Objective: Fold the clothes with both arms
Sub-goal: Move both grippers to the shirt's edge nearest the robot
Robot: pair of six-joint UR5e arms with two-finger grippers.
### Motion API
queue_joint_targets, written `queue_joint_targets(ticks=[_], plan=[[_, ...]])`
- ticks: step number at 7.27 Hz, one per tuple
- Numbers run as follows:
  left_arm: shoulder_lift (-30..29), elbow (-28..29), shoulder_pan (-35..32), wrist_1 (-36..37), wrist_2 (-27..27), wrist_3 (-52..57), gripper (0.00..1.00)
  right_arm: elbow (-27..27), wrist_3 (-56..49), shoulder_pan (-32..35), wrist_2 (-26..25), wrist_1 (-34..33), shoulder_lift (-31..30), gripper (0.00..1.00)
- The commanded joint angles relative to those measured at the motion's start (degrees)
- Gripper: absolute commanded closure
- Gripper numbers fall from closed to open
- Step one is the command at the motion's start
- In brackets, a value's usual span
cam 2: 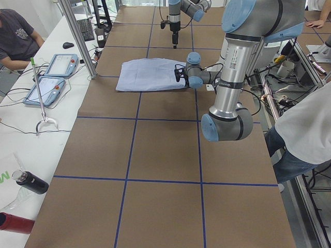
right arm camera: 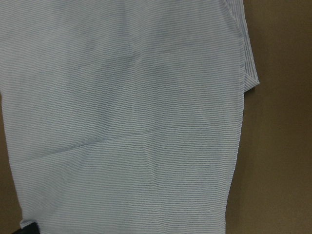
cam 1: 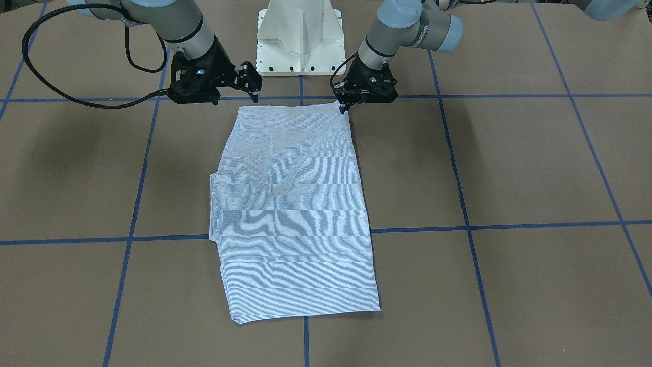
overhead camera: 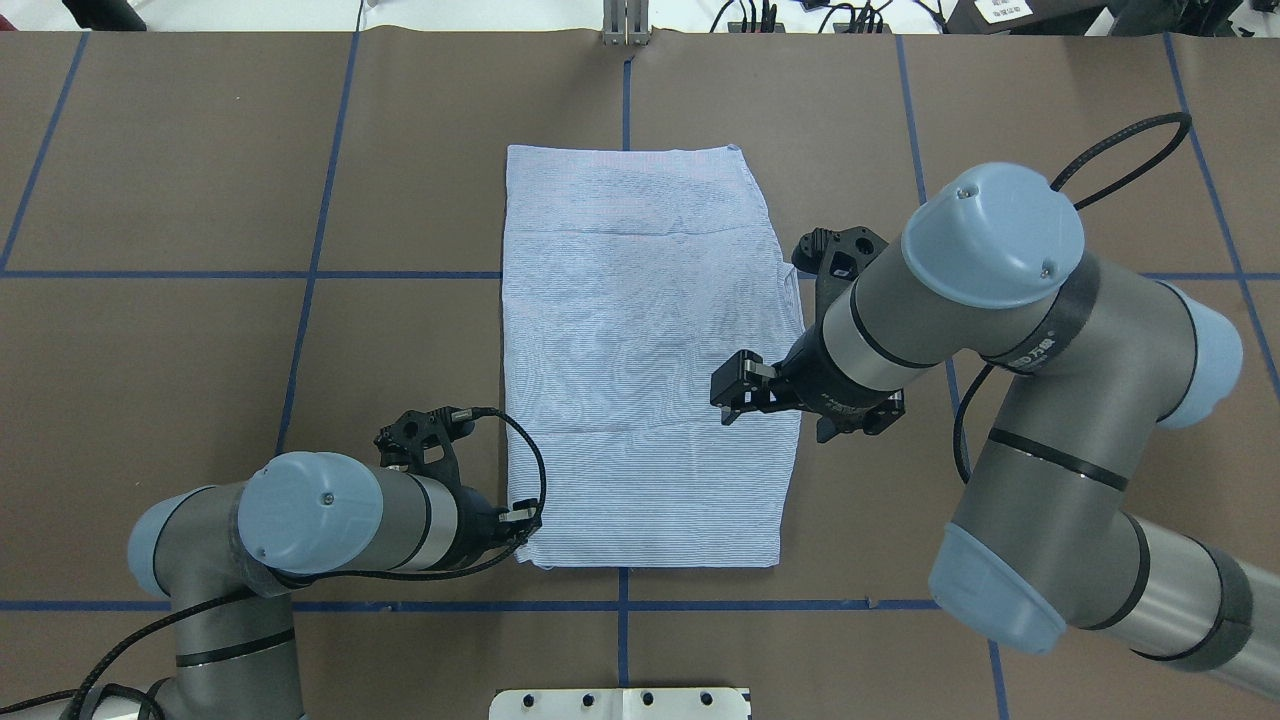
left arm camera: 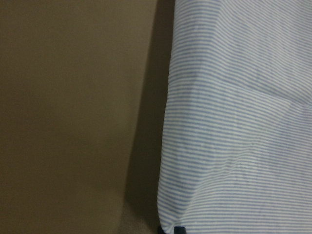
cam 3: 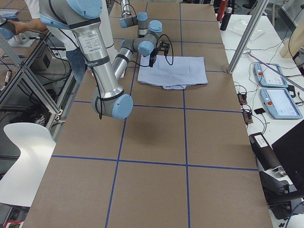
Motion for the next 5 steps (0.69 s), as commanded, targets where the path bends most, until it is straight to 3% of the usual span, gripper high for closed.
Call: queue_joint_targets(ticks=[1, 3, 5], plan=[[-1.30, -0.32, -0.96, 2.65, -0.21, 0.00, 1.00, 0.02, 11.15, -6.64, -8.22, 0.05, -0.34, 0.00], [-1.48, -0.15, -1.40, 2.84, -0.12, 0.00, 1.00, -0.42, 22.14, -12.80, -15.28, 0.05, -0.34, 0.00], [-1.57, -0.06, -1.76, 2.84, -0.21, 0.00, 1.00, -3.30, 29.38, -16.51, -18.45, 0.14, 0.01, 0.00]])
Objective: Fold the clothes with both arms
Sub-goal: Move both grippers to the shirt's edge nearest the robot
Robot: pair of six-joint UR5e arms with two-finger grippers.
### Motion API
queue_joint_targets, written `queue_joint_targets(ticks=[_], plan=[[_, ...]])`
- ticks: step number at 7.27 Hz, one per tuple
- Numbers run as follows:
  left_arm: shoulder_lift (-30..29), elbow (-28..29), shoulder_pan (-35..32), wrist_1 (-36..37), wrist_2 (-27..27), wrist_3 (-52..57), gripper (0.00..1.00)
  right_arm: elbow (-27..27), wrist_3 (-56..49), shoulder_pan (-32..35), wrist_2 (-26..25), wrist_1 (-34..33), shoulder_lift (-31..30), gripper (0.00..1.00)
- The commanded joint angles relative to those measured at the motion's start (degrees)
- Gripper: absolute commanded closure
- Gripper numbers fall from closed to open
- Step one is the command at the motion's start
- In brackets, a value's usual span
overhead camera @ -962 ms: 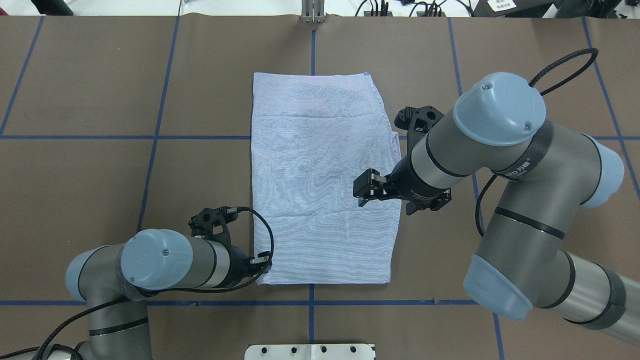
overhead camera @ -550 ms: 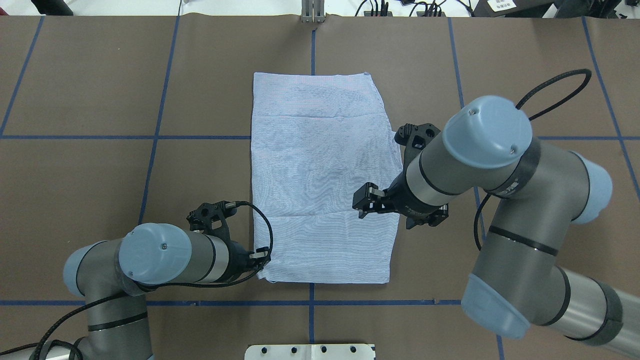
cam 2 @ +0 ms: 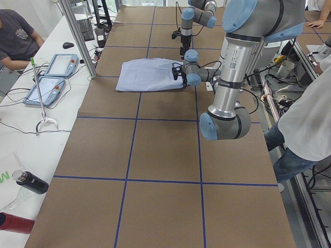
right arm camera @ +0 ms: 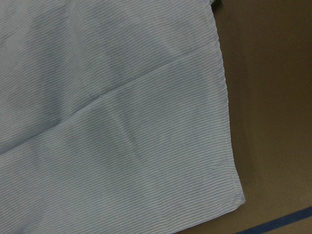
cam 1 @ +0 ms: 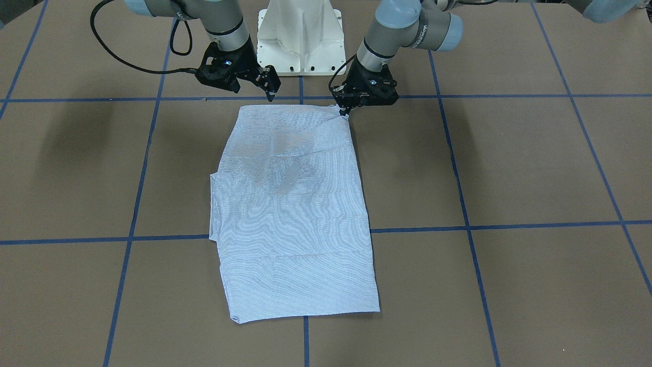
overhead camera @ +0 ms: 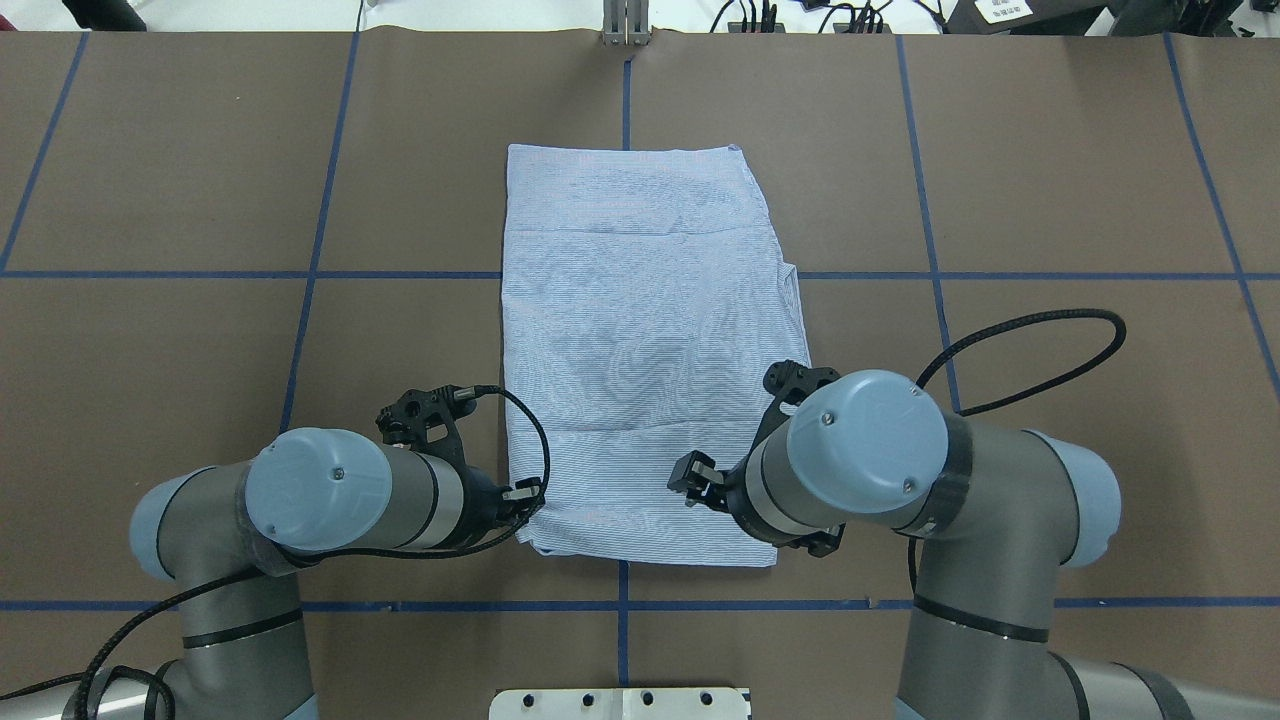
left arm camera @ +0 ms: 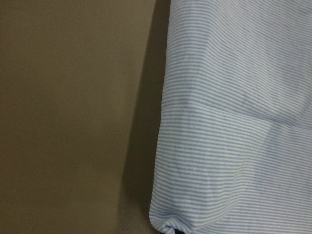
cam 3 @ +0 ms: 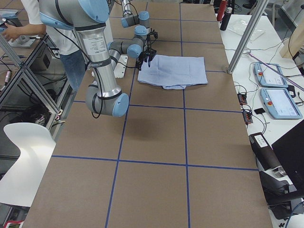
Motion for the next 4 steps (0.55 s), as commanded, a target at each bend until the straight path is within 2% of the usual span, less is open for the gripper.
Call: queue_joint_targets(ticks=[1, 4], plan=[[-0.09, 0.05, -0.33, 0.04, 0.03, 0.09, 1.00, -2.95, 6.21, -4.31, -6.39, 0.07, 0.42, 0.00], [-0.09, 0.14, -0.59, 0.04, 0.03, 0.09, 1.00, -6.29, 9.04, -4.86, -6.87, 0.16, 0.86, 0.00]])
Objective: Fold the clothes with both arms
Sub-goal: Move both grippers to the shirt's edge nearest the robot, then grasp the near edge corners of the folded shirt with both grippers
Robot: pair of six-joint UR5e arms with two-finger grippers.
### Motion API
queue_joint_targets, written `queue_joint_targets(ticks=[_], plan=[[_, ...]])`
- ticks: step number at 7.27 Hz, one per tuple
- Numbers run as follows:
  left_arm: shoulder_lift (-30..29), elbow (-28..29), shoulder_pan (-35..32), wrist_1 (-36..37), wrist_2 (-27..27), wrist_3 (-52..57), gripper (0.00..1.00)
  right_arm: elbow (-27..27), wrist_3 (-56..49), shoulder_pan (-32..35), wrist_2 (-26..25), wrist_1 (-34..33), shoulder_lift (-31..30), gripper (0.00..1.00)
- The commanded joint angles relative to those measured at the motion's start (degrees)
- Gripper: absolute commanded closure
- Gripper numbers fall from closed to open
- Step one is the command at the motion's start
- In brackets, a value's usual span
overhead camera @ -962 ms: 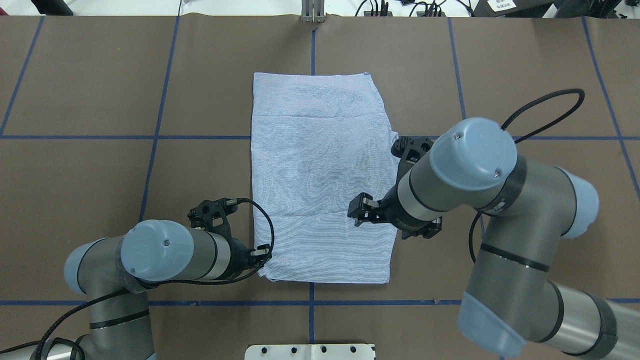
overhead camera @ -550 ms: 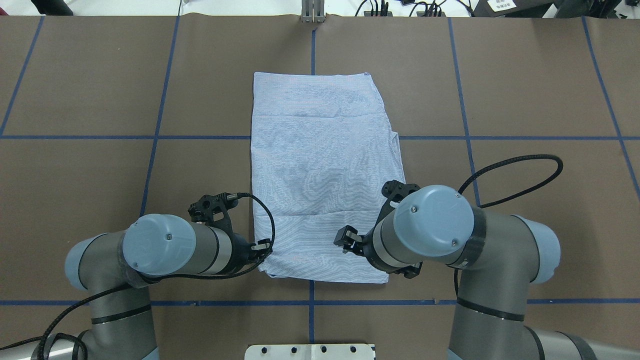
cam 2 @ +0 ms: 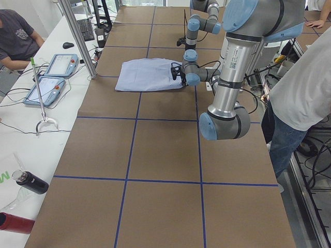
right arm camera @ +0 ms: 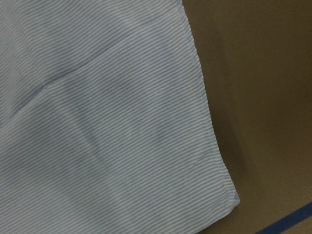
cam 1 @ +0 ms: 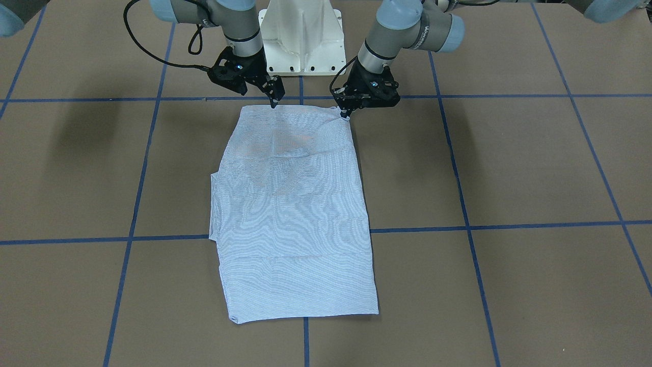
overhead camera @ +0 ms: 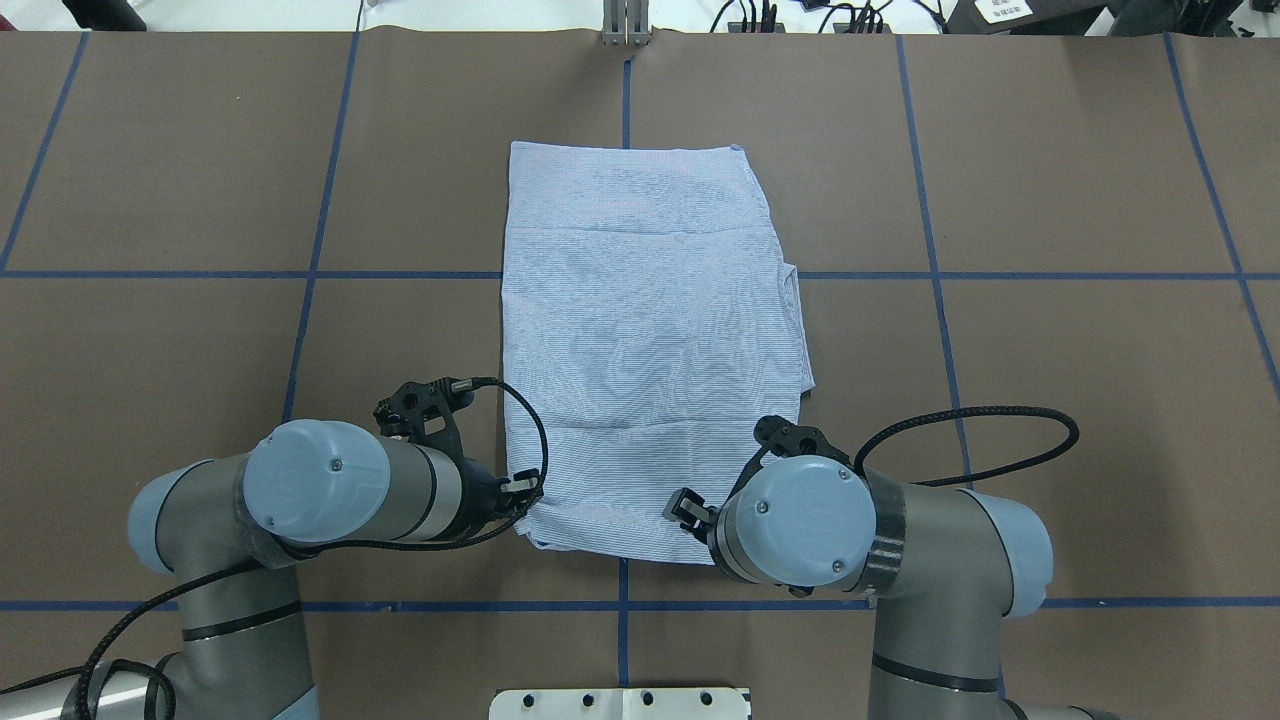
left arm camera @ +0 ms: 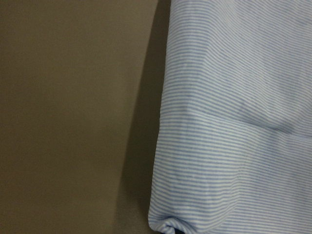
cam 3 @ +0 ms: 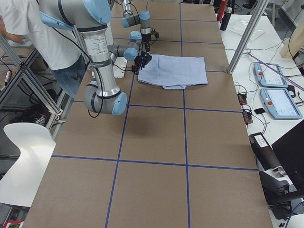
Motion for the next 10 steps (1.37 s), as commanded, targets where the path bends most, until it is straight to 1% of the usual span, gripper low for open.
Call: queue_joint_targets(ticks=[1, 4, 9, 10], plan=[[0.00, 0.02, -0.10, 0.00, 0.03, 0.03, 1.00, -2.60, 0.95, -0.21, -0.26, 0.07, 0.55, 0.00], [-0.36, 0.02, -0.19, 0.00, 0.03, -0.05, 1.00, -5.94, 1.13, -0.21, -0.35, -0.02, 3.44, 0.00], [-0.44, 0.02, -0.63, 0.00, 0.03, 0.03, 1.00, -6.04, 1.31, -0.30, -0.26, -0.10, 3.45, 0.00], [-0.44, 0.02, -0.72, 0.00, 0.03, 0.03, 1.00, -6.74, 1.13, -0.30, -0.18, -0.02, 3.54, 0.00]])
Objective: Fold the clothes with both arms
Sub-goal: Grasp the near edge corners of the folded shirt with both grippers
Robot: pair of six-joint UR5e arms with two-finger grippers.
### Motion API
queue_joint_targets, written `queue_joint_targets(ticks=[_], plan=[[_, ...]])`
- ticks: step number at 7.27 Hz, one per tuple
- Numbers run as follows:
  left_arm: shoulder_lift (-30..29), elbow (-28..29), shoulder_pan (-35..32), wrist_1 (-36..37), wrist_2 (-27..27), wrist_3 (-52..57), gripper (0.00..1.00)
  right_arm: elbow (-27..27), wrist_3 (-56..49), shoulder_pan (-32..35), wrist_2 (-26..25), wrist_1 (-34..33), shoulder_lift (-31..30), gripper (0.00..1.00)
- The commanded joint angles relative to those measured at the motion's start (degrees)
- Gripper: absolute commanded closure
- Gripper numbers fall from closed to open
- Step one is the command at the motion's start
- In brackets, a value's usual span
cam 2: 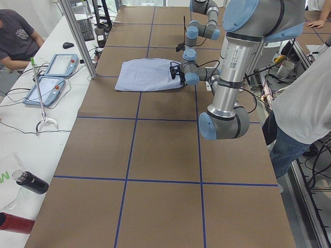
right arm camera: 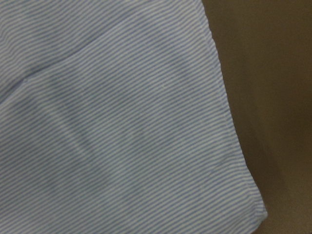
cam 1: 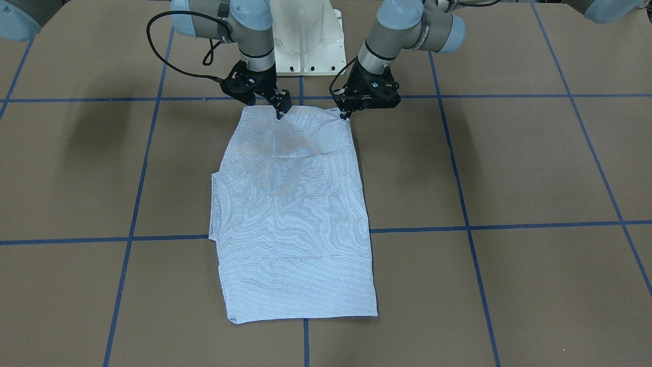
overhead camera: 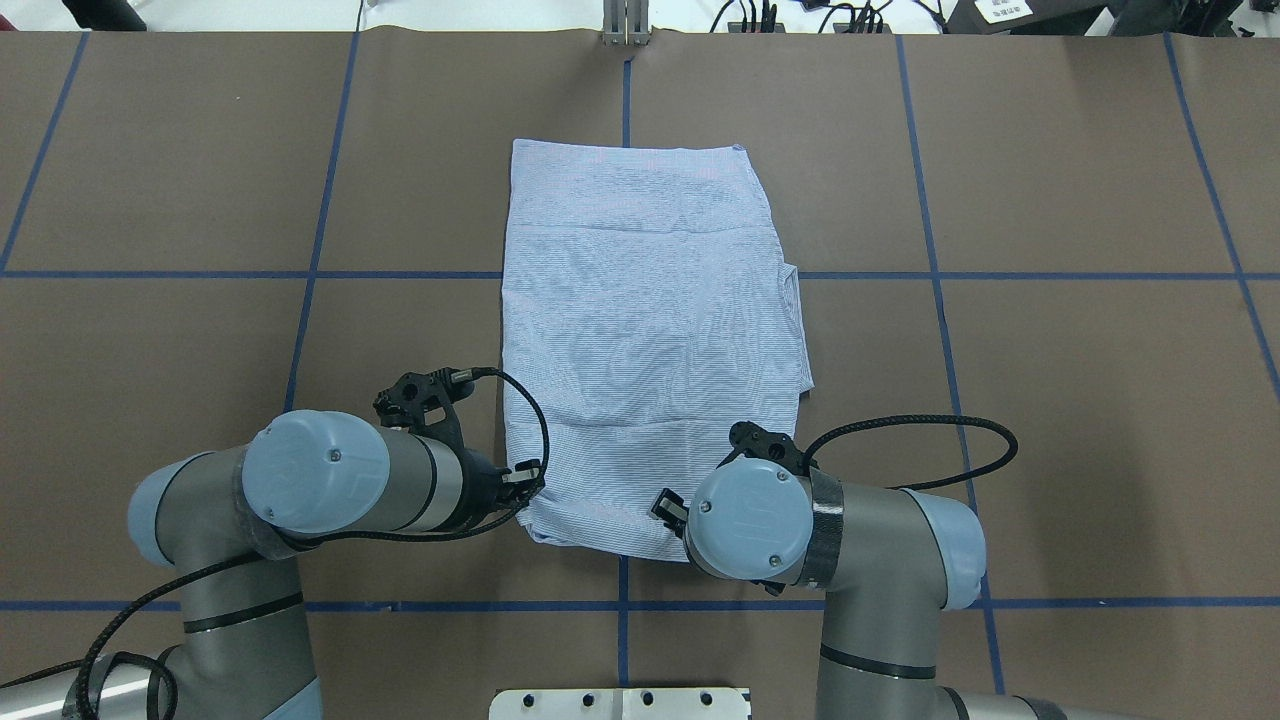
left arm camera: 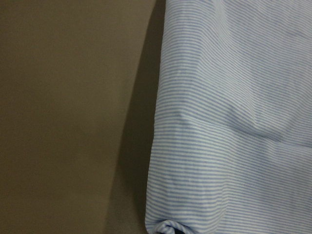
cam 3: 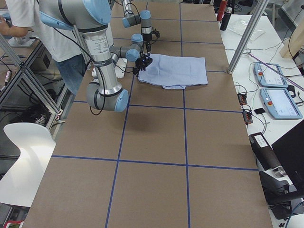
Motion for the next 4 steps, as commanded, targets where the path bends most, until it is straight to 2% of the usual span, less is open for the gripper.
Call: queue_joint_targets(ticks=[1, 3, 4], plan=[[0.00, 0.09, 0.03, 0.09, 0.00, -0.06, 1.00, -1.63, -0.34, -0.01, 0.07, 0.04, 0.12, 0.00], [0.00, 0.18, 0.03, 0.09, 0.00, 0.02, 1.00, -1.73, -0.16, -0.01, 0.24, 0.12, 0.21, 0.02], [0.00, 0.18, -0.06, 0.09, 0.00, 0.02, 1.00, -1.73, -0.07, -0.01, 0.33, 0.12, 0.21, 0.24]])
